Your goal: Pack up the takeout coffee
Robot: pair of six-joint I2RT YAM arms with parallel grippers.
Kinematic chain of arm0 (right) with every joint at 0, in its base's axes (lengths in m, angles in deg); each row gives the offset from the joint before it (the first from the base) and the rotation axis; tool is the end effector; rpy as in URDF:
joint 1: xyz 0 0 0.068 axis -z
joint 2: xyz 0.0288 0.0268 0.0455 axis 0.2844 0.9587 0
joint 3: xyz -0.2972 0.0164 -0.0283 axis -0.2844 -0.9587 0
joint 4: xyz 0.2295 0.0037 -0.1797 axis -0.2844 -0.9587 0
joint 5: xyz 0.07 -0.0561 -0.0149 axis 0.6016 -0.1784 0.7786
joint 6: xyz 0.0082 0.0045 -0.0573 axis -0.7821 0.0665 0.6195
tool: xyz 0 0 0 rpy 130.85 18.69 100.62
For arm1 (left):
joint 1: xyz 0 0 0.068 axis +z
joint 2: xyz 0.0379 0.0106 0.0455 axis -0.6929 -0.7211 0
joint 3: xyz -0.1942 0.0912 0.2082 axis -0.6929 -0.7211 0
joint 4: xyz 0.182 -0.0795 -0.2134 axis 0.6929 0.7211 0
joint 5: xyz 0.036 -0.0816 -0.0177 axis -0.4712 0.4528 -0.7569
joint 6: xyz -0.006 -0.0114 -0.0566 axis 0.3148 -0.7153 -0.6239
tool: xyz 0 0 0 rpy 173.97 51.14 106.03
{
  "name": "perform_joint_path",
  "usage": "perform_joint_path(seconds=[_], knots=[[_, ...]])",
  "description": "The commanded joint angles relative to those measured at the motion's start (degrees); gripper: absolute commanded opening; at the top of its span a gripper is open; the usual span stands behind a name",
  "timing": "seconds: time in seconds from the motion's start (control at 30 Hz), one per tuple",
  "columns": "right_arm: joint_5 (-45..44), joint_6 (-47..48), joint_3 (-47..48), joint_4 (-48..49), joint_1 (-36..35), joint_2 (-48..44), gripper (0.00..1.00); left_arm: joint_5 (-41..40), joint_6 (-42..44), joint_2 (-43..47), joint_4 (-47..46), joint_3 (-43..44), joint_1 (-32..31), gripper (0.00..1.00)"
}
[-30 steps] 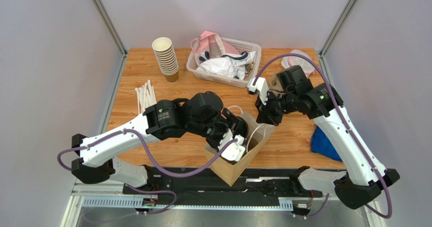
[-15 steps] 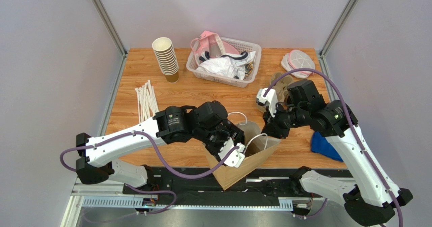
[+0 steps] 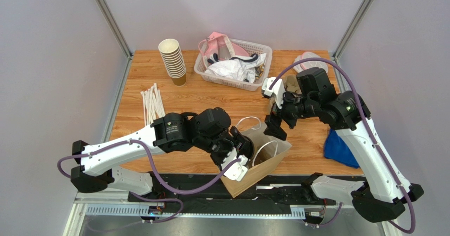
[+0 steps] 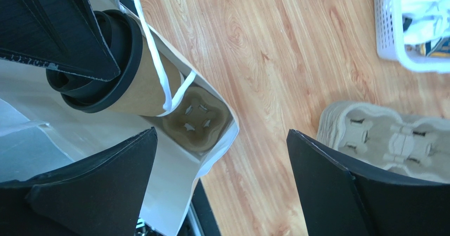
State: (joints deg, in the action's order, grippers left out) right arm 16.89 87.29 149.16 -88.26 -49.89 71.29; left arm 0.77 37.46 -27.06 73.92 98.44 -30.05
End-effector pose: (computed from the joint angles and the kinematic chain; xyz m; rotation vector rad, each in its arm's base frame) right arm 0.1526 0.1224 0.4707 -1.4064 1.9415 0.5878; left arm 0.0646 -0.2707 0.4219 2.1858 0.8288 -0.5173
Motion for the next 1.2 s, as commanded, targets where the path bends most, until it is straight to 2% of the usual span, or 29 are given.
perform_joint_path(seconds=[0.0, 0.23, 0.33, 0.43, 0.6, 0.63, 0.7, 0.73, 0.93, 1.17], knots=[[3.77, 7.36, 0.74, 5.21, -1.52, 2.13, 1.00, 1.87, 2.18, 1.12, 0.25, -0.06, -0.27, 0.20], [4.13, 12.73, -0.14, 8.90, -5.83, 6.00, 0.99, 1.34, 1.92, 0.77, 1.13, 0.12, -0.27, 0.19], [3.77, 14.14, -1.45, 8.82, -6.80, 7.41, 0.96, 0.99, 1.39, 0.94, 1.65, 0.12, -0.27, 0.19], [4.12, 14.14, -2.59, 8.47, -7.24, 8.03, 0.89, 0.20, 0.95, 1.64, 2.36, -0.40, -0.27, 0.18], [4.39, 12.38, -5.23, 7.59, -9.17, 7.50, 0.60, -1.39, -2.55, 2.26, 3.84, 0.11, -0.27, 0.18], [4.22, 11.42, -6.19, 7.76, -10.13, 7.33, 0.44, -1.56, -3.09, 2.09, 4.38, 0.38, -0.27, 0.18], [3.25, 9.66, -6.64, 9.16, -11.10, 7.15, 0.24, -3.05, -4.32, 2.17, 5.00, 0.39, -0.10, 0.18], [1.68, 6.44, -6.56, 9.95, -11.72, 7.15, 0.01, -3.93, -5.11, 2.44, 5.08, 0.21, -0.18, 0.18], [-10.18, -5.01, -4.97, 18.30, -12.07, 4.87, 0.00, -11.56, -10.65, 4.28, 2.37, -1.54, 1.13, 0.18], [-13.19, -12.84, -3.57, 21.03, -13.30, 2.05, 0.00, -19.56, -15.13, 8.50, -2.73, -3.57, 1.75, 0.18]])
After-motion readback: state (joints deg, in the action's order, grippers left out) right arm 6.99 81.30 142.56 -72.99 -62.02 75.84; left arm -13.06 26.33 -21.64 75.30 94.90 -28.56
